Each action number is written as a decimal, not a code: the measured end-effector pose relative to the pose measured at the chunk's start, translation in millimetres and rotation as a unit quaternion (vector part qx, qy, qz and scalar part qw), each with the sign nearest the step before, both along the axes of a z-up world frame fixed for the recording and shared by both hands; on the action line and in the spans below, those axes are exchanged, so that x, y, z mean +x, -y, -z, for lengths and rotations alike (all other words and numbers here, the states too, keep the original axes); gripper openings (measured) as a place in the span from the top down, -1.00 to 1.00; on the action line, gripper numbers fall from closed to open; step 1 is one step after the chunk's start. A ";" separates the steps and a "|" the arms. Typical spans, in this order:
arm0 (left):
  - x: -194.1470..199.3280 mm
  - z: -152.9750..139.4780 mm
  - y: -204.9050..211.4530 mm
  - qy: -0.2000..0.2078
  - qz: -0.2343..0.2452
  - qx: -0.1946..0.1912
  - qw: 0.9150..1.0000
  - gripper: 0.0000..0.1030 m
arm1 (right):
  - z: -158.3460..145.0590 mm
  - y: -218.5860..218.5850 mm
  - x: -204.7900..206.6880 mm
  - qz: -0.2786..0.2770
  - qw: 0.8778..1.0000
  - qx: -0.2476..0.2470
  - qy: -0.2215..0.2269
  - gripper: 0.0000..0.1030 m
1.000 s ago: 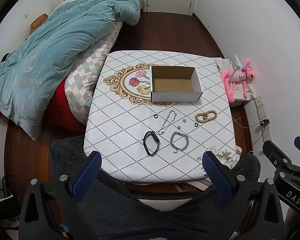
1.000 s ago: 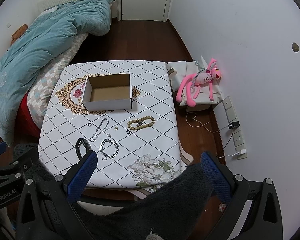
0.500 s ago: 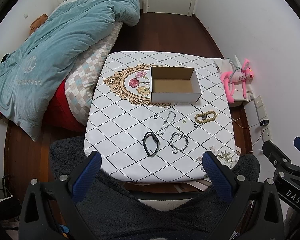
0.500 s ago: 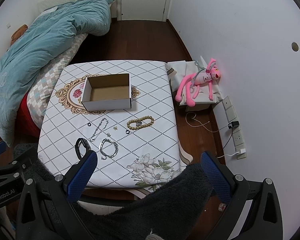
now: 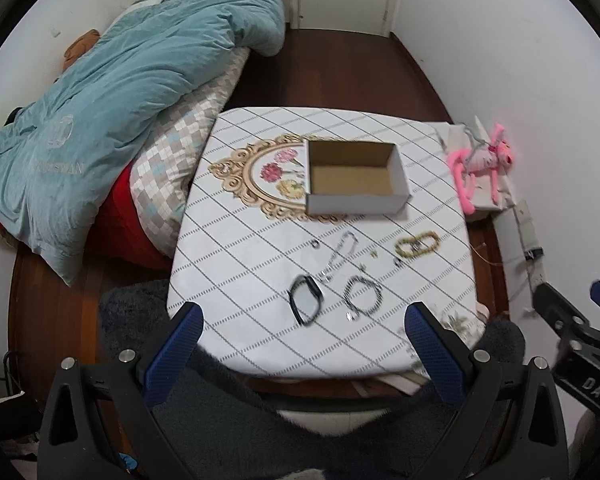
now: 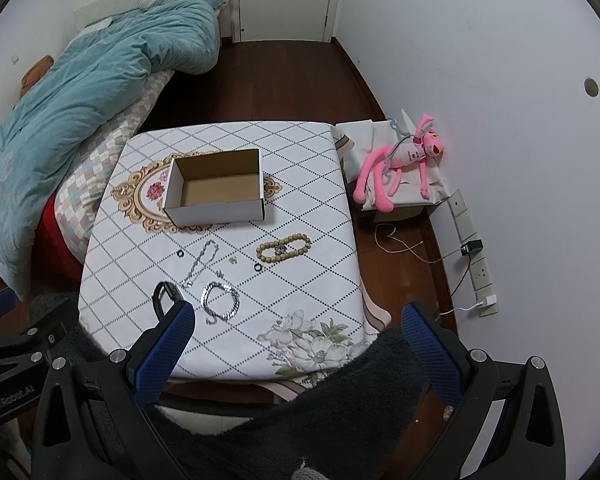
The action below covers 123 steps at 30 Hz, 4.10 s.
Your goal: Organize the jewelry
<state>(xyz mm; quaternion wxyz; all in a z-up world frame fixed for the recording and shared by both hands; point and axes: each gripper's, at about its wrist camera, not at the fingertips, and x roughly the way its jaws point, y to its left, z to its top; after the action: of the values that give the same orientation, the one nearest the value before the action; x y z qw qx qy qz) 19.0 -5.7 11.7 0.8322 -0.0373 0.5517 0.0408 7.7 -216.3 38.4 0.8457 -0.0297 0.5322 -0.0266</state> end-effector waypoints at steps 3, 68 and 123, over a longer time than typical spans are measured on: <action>18.9 13.9 -10.7 0.009 -0.016 0.018 1.000 -1.00 | 20.2 5.8 21.3 0.012 1.000 0.011 -0.010 -1.00; 79.9 165.8 -14.0 -0.072 0.048 -0.034 0.996 0.93 | 217.4 -35.3 104.0 -0.017 0.980 0.150 -0.126 0.84; 222.0 188.1 -22.1 -0.031 0.005 0.014 0.999 -1.00 | 217.4 -47.8 250.6 -0.061 0.995 -0.001 -0.076 -0.99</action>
<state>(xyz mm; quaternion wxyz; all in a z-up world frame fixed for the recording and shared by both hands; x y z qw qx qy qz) 240.9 16.4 -176.3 0.8155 -0.0215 0.5765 0.0453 258.3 -168.5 -179.1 0.8026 -0.0650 0.5924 0.0268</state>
